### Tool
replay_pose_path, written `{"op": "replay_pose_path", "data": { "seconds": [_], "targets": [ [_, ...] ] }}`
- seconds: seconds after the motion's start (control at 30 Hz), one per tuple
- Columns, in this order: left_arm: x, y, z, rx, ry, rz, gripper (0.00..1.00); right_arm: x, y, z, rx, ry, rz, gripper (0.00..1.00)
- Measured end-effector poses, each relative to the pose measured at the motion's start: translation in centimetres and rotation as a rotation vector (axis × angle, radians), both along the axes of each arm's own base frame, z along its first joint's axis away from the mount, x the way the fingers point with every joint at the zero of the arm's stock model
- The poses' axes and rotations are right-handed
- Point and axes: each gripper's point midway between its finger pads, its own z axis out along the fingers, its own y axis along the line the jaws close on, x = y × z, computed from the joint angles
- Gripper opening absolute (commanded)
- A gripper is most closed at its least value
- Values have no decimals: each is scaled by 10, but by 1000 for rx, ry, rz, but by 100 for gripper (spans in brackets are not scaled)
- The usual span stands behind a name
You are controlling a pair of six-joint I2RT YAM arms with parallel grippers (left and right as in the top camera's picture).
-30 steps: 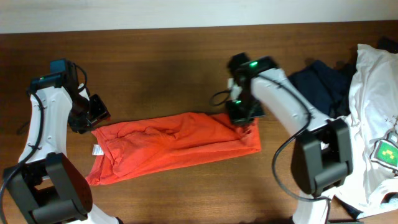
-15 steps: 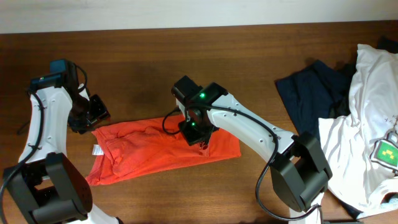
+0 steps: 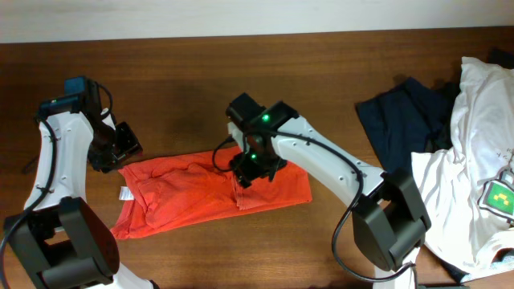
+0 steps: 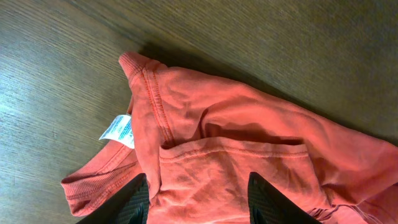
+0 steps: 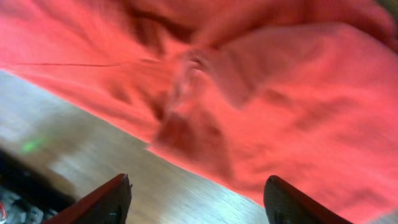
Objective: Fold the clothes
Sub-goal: 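Grasp the right end with the right gripper and fold it left over the shirt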
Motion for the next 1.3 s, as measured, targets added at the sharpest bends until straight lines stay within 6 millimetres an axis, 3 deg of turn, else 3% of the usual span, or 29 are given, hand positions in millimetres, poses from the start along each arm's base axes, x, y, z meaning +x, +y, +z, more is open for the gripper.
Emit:
{"op": "replay_pose_path", "data": {
  "seconds": [0.07,0.27,0.47,0.5,0.53,0.57,0.67,0.7,0.73,0.8,0.83,0.87,1.0,1.03,1.1,1.17,1.2,1.3],
  "targets": [
    [0,0,0,0,0,0,51,11,-10,-1,-11,-9,-60,59],
    [0,0,0,0,0,0,51,25,12,-32,83,-75,-115,58],
    [0,0,0,0,0,0,51,33,24,-30,139,-100,-134,48],
    [0,0,0,0,0,0,51,33,24,-32,136,-95,-135,37],
    [0,0,0,0,0,0,51,32,23,-40,124,-81,-139,14],
    [0,0,0,0,0,0,51,32,23,-46,115,-67,-155,5],
    [0,0,0,0,0,0,51,40,29,-50,137,-86,-169,4],
    [0,0,0,0,0,0,51,44,33,-47,157,-102,-168,5],
    [0,0,0,0,0,0,51,51,40,-40,188,-122,-164,20],
    [0,0,0,0,0,0,51,66,54,-23,251,-179,-149,63],
    [0,0,0,0,0,0,52,67,55,-21,256,-184,-145,79],
    [0,0,0,0,-1,0,57,63,53,-22,243,-165,-143,89],
    [-3,1,0,6,13,-15,65,38,21,-33,122,-45,-143,90],
    [-6,5,-1,34,26,-25,65,36,2,-31,76,-23,-171,90],
    [-13,20,-5,120,59,-39,69,41,-64,9,3,-23,-298,90],
    [-26,25,-32,157,102,-85,69,39,-105,34,-36,-26,-382,89],
    [-35,25,-50,161,130,-122,68,36,-118,34,-61,-4,-407,89],
    [-67,18,-95,139,198,-243,61,35,-126,32,-79,8,-421,90]
  ]
}}
